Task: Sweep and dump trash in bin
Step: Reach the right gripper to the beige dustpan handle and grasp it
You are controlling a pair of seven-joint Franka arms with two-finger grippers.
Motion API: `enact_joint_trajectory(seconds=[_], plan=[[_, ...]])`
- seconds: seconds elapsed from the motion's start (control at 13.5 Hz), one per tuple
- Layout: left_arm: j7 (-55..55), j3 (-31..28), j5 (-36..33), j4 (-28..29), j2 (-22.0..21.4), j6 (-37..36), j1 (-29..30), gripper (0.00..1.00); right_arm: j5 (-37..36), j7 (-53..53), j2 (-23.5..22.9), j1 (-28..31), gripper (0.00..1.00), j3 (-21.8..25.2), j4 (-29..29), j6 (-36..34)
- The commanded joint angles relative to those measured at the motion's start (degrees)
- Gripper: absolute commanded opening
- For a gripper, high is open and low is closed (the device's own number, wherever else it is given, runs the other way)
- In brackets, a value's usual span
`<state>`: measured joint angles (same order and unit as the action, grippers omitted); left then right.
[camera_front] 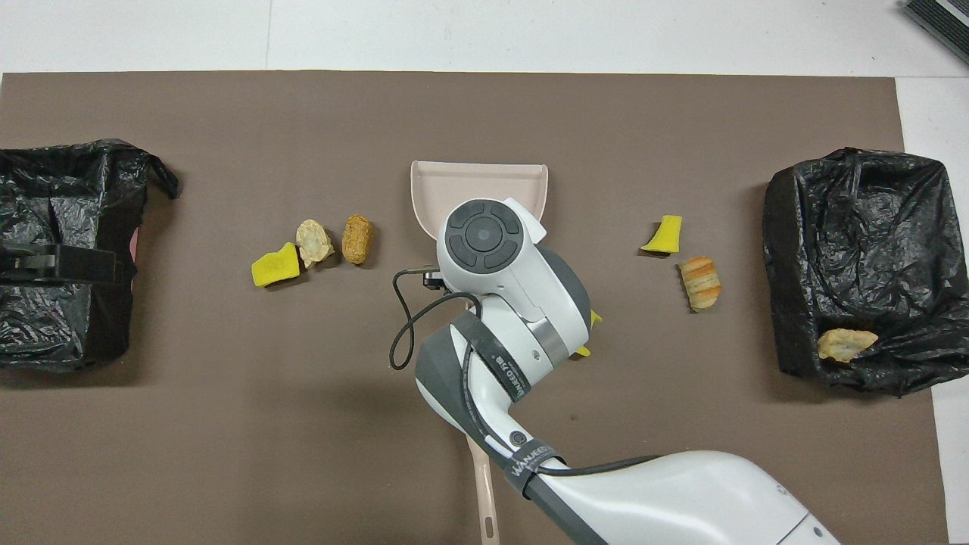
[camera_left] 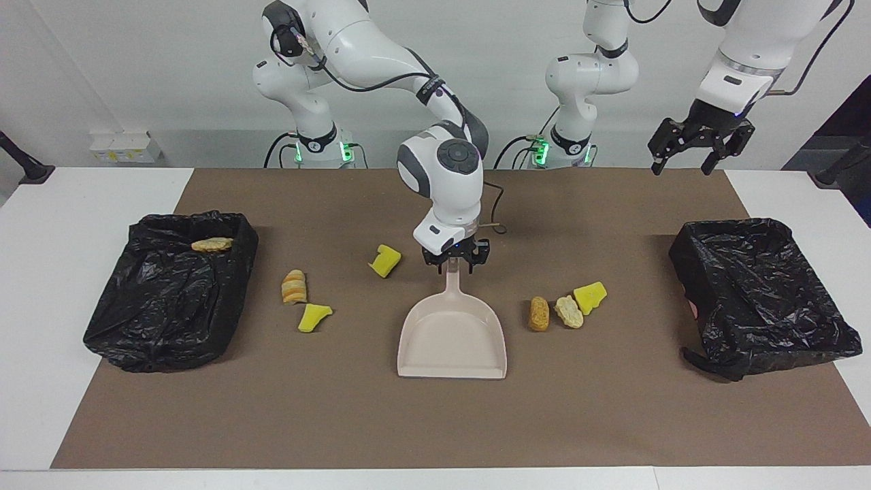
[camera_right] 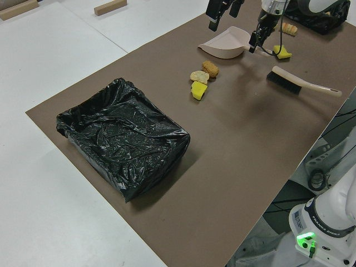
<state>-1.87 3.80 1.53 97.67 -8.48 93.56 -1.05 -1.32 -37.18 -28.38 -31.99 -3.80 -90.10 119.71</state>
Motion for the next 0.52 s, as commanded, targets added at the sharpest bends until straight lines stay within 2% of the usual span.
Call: enact_joint_trajectory(seconds=[0.0,0.15,0.22,0.3,0.45], plan=[[0.2,0.0,0.7,-0.4,-0.5,-1.4,-0.3,1.0,-1.1,-1.1,1.8,0.0,0.47,0.0,-2.6,1.7],[-0.1,0.0,0.8,0.7,-1.4,-2.0,-0.3,1.0,-1.1,-0.4,1.8,0.2,0.42,0.0,-2.8,2.0],[-0.2,0.0,0.8,1.0,-1.6,-2.6,-0.4,1.0,-1.4,1.1,1.8,0.2,0.26,0.0,-2.9,1.9],[-0.8,0.1,0.8,1.1,-1.7,-4.1,-0.9,1.0,-1.8,3.6,1.7,0.4,0.02,0.0,-2.7,1.9],[-3.7,0.3,0.8,3.4,-3.6,-6.3,-1.8,1.0,-1.7,6.2,1.8,0.8,0.0,0.0,-2.0,1.4]])
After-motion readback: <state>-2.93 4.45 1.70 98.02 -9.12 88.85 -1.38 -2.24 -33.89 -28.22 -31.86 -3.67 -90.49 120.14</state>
